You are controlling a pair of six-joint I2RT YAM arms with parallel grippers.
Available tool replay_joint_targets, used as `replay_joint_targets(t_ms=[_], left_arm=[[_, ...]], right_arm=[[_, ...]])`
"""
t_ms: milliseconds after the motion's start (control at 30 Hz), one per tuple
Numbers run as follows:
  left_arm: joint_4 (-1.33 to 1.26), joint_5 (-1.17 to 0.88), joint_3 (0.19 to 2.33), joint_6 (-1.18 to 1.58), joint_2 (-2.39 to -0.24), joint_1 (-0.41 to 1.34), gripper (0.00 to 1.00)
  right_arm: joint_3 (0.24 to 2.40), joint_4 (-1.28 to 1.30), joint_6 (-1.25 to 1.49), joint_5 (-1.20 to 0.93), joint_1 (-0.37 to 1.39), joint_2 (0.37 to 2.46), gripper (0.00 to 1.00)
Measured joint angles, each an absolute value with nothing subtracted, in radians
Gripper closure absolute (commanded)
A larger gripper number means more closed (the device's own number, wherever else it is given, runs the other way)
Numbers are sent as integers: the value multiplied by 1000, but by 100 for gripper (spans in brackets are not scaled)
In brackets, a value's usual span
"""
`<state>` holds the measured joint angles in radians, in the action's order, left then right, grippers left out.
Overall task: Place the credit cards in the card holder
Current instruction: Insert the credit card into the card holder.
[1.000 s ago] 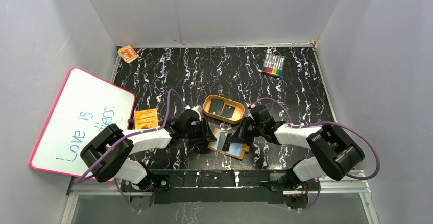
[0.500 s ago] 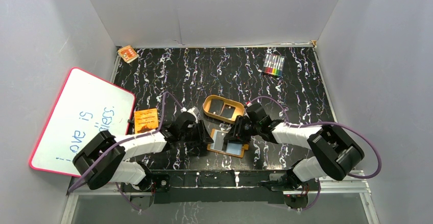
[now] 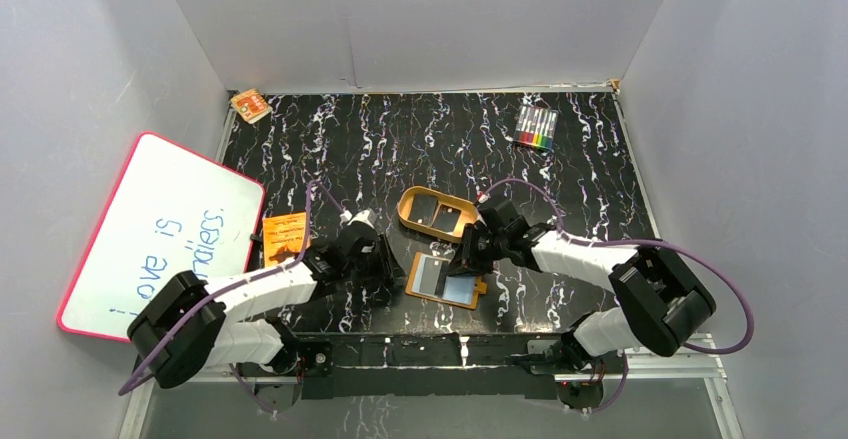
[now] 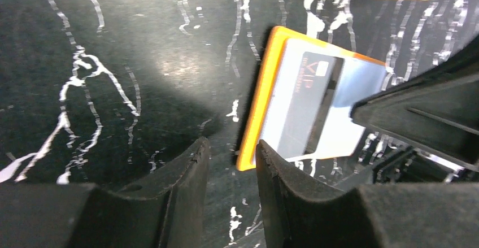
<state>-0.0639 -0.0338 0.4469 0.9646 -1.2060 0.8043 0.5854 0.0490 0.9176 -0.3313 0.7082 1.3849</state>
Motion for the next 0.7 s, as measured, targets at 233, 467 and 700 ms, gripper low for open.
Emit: replay_joint_targets(t_ms=[233,467,700], left_arm=[[-25,0,461,958,-1251,804,68],[-39,-7,465,949,-1264,804,69],[-102,-64,464,942,-1298,804,70]], right_arm=[[607,85,880,-331,710,1436,89],[634,109,864,-328,722,1487,92],[662,109,861,-328,739,1520,94]])
